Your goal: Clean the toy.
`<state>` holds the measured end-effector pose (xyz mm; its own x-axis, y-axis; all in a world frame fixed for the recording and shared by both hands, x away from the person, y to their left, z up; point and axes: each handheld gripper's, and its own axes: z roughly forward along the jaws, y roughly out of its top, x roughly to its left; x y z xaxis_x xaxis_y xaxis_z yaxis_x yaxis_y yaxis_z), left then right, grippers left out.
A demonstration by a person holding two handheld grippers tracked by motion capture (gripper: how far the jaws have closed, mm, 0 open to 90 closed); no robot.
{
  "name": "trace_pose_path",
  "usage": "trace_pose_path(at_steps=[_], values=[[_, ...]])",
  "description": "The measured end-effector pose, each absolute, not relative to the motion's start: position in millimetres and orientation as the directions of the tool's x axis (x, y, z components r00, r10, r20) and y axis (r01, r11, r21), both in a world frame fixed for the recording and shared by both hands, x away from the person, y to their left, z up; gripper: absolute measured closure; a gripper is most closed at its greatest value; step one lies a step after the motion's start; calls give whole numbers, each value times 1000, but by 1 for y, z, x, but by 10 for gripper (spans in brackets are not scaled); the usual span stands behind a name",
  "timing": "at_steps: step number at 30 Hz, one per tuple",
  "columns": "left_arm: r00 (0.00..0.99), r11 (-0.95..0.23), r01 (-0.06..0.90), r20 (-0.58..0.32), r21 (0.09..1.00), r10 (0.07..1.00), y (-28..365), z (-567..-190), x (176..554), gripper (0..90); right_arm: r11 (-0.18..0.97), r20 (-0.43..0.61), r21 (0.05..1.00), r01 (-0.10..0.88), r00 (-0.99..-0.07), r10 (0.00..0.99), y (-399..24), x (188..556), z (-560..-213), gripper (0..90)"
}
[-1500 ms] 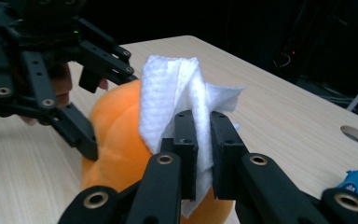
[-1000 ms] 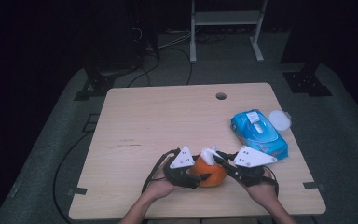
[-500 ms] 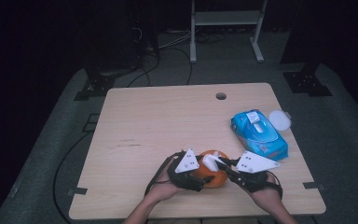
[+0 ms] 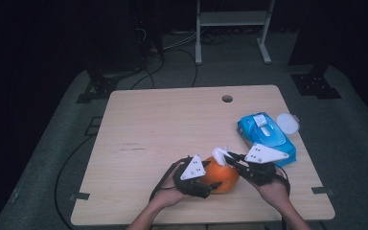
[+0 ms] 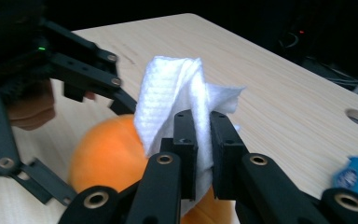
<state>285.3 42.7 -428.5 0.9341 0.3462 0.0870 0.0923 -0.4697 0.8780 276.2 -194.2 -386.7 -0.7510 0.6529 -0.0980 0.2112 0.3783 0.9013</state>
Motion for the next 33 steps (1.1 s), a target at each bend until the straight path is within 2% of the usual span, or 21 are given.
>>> trace_pose_path(at_steps=[4,7,12,15,28,33], values=[[931,-451,123,54,884,360,47,-429,289,282,364,-87,902,232,-728,680,-207,278,-391,817],[923,-408,175,-5,896,385,55,-430,297,273,332,-27,896,294,-710,703,-222,279,-405,817],[910,-371,218,-51,903,411,61,-431,303,259,326,3,889,322,-715,699,-226,278,-412,817],[893,-339,264,-97,903,439,65,-431,308,255,328,-5,895,302,-728,686,-222,273,-409,817],[900,-384,208,-22,900,436,46,-430,298,246,408,-114,895,179,-792,599,-176,265,-384,817],[905,-356,229,-63,906,420,48,-430,300,233,424,-140,890,165,-787,601,-173,273,-381,817]])
